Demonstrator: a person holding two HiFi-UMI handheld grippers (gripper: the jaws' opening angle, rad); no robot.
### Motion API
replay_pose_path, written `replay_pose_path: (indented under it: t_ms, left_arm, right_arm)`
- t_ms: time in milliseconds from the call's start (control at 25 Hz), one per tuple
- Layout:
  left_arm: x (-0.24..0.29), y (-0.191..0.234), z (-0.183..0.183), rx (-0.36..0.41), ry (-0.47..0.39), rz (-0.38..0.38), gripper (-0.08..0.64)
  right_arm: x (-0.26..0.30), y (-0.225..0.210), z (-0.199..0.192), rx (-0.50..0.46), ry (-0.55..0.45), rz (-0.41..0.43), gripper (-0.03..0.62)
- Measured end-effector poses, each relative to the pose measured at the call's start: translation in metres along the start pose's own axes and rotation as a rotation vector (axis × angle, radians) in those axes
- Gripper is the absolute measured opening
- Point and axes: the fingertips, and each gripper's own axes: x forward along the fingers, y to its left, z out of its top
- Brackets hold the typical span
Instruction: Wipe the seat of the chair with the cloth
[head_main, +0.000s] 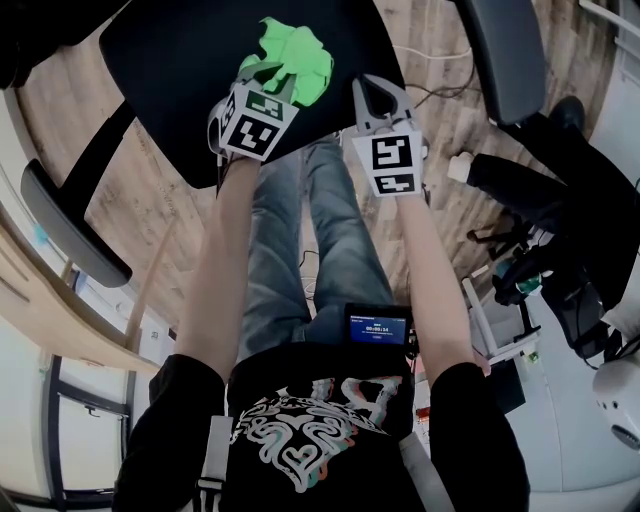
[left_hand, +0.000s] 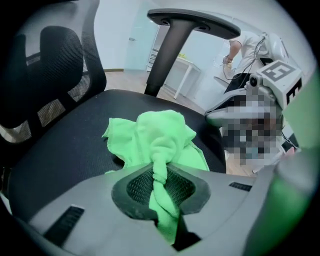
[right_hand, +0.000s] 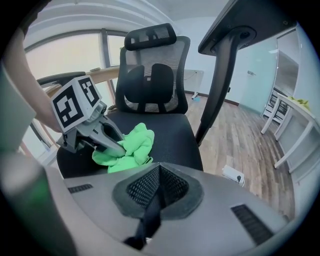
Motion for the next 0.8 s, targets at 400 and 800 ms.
replay_pose_path:
  t_ms: [400,800]
  left_arm:
    - [0.012,-0.057,0.005,0.119,-0.016,-0.17,0.052]
    - [0.012,-0.057,0.006,0.089,-0.061,-0.214,0.052]
  right_arm:
    - [-0.008,-0.005,-0.01,0.005,0.003,-0.019,0.002]
    - [-0.015,-0.016,-0.015,0.002,0.013,-0.038,0.002]
